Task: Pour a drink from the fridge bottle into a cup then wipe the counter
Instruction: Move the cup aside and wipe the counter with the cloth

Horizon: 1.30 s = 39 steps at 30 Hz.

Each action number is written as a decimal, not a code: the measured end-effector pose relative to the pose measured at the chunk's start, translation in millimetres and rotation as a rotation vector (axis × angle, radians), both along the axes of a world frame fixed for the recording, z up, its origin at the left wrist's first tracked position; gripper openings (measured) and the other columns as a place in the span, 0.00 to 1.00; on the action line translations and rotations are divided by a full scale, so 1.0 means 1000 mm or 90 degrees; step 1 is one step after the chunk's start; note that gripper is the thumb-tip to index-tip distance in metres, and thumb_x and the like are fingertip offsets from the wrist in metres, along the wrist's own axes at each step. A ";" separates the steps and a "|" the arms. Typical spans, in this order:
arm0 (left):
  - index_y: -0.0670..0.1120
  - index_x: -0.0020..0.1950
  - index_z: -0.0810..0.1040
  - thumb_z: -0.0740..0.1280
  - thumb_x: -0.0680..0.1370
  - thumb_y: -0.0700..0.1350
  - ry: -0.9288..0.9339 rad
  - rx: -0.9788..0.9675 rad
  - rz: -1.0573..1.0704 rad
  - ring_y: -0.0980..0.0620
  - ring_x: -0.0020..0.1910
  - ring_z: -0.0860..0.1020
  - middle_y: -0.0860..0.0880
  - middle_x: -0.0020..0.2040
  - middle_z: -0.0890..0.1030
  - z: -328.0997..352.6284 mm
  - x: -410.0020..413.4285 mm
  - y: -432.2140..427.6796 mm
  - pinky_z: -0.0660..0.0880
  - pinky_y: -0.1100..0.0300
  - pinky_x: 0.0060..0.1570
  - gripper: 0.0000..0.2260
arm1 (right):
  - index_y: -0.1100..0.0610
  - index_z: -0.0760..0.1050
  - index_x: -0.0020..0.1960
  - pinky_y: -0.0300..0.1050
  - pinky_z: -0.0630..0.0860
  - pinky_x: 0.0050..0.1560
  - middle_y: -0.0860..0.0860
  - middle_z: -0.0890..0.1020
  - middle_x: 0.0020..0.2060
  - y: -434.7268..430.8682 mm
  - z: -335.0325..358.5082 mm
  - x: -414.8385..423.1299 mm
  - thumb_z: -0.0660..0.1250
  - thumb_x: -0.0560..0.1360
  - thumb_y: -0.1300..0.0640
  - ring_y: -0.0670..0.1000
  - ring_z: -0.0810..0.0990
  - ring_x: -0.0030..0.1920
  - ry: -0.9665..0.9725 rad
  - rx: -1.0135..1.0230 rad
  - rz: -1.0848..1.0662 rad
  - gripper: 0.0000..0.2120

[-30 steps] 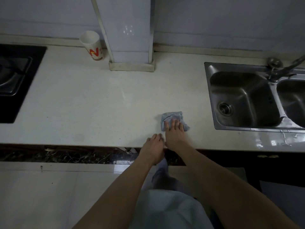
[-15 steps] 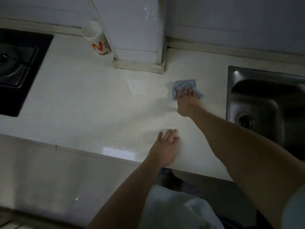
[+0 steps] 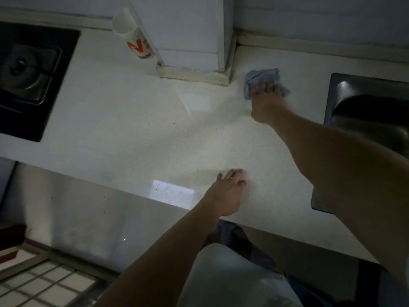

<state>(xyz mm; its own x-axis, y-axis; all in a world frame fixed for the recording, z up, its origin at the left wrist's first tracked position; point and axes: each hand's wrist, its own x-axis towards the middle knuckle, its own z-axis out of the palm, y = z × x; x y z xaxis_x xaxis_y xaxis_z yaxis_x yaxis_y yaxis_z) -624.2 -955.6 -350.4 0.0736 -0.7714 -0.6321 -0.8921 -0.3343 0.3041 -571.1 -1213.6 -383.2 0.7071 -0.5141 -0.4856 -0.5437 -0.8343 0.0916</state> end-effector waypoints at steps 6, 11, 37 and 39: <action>0.42 0.78 0.59 0.60 0.80 0.39 0.023 0.005 -0.003 0.43 0.79 0.46 0.44 0.81 0.49 -0.004 0.001 0.001 0.50 0.43 0.78 0.27 | 0.57 0.46 0.79 0.60 0.52 0.75 0.62 0.50 0.77 0.013 0.000 -0.028 0.59 0.79 0.53 0.64 0.50 0.77 0.008 0.007 0.003 0.34; 0.44 0.78 0.61 0.61 0.79 0.39 0.055 -0.016 0.017 0.44 0.80 0.49 0.47 0.81 0.51 -0.004 0.009 0.004 0.59 0.46 0.76 0.27 | 0.55 0.46 0.78 0.58 0.53 0.74 0.60 0.48 0.78 0.054 0.002 -0.073 0.59 0.77 0.54 0.63 0.47 0.77 0.005 0.032 -0.021 0.35; 0.43 0.64 0.71 0.63 0.78 0.45 0.011 -0.074 -0.091 0.45 0.65 0.69 0.45 0.65 0.70 0.003 -0.061 0.088 0.72 0.49 0.56 0.16 | 0.55 0.46 0.79 0.55 0.43 0.77 0.58 0.48 0.79 0.287 0.013 -0.263 0.57 0.77 0.59 0.60 0.44 0.78 -0.071 0.050 -0.234 0.34; 0.43 0.66 0.70 0.62 0.79 0.45 -0.013 -0.062 -0.102 0.45 0.65 0.70 0.44 0.66 0.71 0.008 -0.062 0.084 0.71 0.50 0.58 0.16 | 0.55 0.46 0.79 0.55 0.43 0.77 0.59 0.48 0.79 0.286 0.012 -0.260 0.57 0.77 0.59 0.60 0.44 0.78 -0.079 0.051 -0.244 0.34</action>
